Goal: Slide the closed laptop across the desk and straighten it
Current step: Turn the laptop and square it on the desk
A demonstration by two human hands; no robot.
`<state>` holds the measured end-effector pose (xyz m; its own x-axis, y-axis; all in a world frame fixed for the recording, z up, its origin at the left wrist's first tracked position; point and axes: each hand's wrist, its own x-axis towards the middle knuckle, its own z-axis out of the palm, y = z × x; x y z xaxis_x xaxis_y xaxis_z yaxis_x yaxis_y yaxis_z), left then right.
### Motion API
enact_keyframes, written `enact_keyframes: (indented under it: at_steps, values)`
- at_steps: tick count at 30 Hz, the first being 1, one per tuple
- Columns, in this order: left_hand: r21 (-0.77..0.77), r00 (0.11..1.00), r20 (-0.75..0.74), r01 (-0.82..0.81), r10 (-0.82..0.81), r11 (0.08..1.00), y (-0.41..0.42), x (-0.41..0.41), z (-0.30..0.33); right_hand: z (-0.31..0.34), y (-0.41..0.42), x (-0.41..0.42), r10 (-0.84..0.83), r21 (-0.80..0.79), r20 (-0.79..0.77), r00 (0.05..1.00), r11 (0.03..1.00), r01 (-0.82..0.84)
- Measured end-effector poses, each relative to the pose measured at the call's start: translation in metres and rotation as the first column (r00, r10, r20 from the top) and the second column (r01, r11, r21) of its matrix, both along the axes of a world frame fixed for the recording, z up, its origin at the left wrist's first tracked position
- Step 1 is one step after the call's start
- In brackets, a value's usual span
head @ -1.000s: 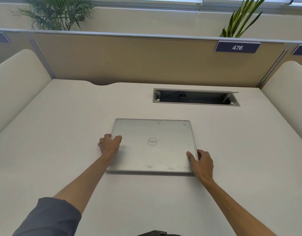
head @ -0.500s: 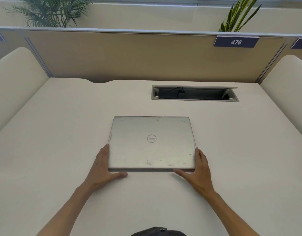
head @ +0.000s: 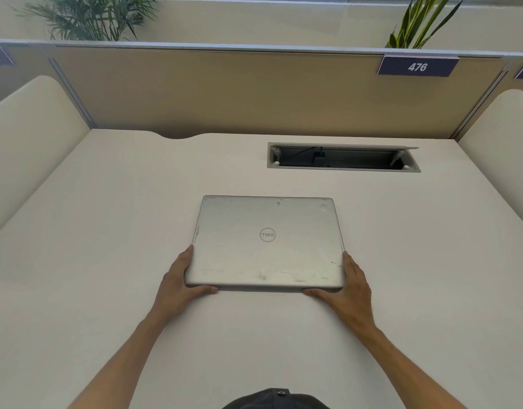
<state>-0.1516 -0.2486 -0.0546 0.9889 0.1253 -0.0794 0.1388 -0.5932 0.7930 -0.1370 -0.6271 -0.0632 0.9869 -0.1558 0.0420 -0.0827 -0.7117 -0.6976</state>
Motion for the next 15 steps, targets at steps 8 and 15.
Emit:
enact_keyframes:
  at_steps: [8, 15]
  values:
    - [-0.016, 1.000, -0.018, -0.021, 0.021, 1.000, 0.0005, 0.0019, -0.0018, 0.0042, 0.0023, 0.0009, -0.043, 0.045, 0.003, 0.999, 0.998, 0.043]
    - [0.006, 0.999, -0.003, -0.051, 0.051, 0.999, 0.0031, -0.0005, -0.0036, 0.0066, 0.0039, -0.0027, -0.001, -0.027, -0.002, 1.000, 1.000, 0.001]
